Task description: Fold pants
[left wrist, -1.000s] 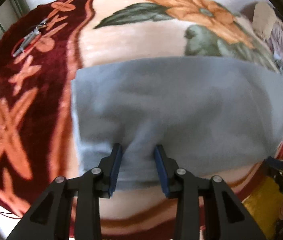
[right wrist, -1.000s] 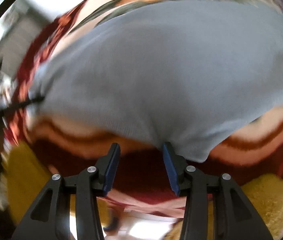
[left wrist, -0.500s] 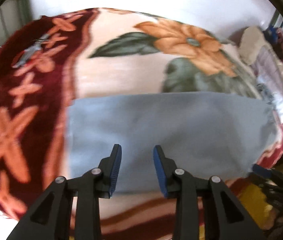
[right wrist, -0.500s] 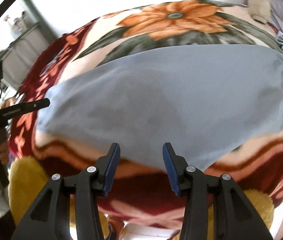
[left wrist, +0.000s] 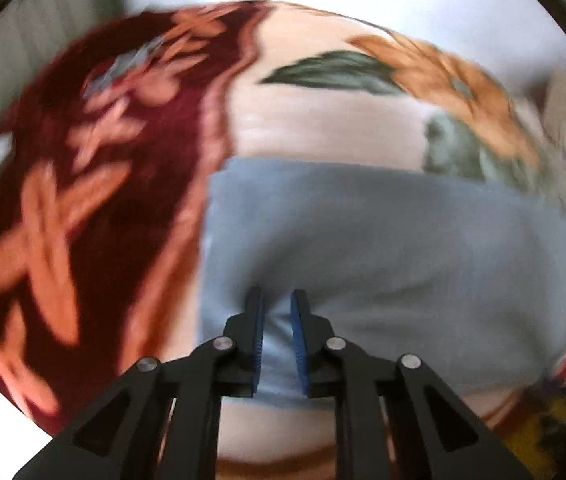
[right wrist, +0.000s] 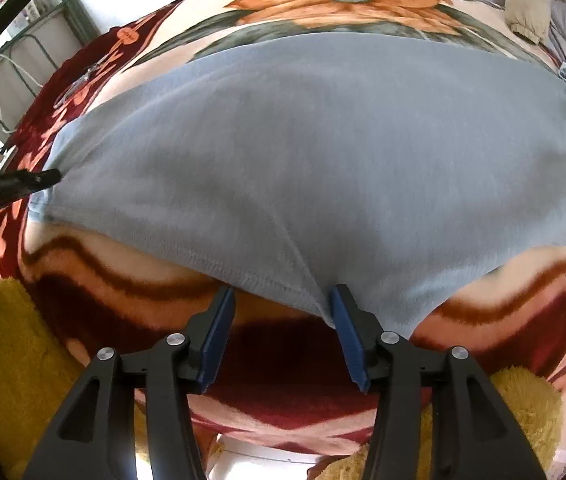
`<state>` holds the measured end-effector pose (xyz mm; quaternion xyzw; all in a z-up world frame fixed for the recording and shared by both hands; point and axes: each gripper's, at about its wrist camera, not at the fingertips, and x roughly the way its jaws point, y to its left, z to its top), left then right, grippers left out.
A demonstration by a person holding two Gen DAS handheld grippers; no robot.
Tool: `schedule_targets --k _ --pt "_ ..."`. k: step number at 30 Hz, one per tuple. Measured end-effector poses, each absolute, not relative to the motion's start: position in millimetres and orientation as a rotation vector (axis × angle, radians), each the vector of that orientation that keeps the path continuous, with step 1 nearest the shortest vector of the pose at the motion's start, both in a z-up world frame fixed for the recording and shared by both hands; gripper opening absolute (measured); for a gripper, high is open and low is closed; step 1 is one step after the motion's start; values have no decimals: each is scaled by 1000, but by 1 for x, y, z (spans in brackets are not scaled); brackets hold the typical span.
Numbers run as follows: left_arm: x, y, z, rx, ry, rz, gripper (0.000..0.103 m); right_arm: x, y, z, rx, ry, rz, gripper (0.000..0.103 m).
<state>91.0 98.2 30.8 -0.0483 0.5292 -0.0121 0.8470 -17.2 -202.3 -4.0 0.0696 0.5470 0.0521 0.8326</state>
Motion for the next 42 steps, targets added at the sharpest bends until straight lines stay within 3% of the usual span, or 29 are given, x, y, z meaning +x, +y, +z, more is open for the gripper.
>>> schedule_targets --k 3,4,5,6,13,24,30,33,37,42 --pt "92 109 37 -98 1118 -1 19 -18 -204 4 166 1159 123 52" --pt "91 109 39 -70 1118 28 26 -21 -208 8 187 1153 133 52" --pt "89 111 42 -55 1115 46 43 -23 -209 11 205 1146 142 52" --pt "85 112 43 -56 1111 48 52 -25 -210 15 221 1135 148 52" --pt "70 125 37 -173 1175 6 54 -39 -219 40 241 1070 123 52" --pt "67 127 22 -259 1211 -20 72 -48 -219 48 238 1060 95 52" --pt "70 135 19 -332 1208 -31 74 -48 -217 45 261 1072 106 52" --pt "75 129 17 -307 1214 -27 80 -48 -215 45 270 1071 110 52" --pt "77 122 17 -250 1203 7 77 -49 -214 48 268 1059 120 52" --pt "75 122 21 -233 1177 28 49 -50 -218 51 288 1046 116 52"
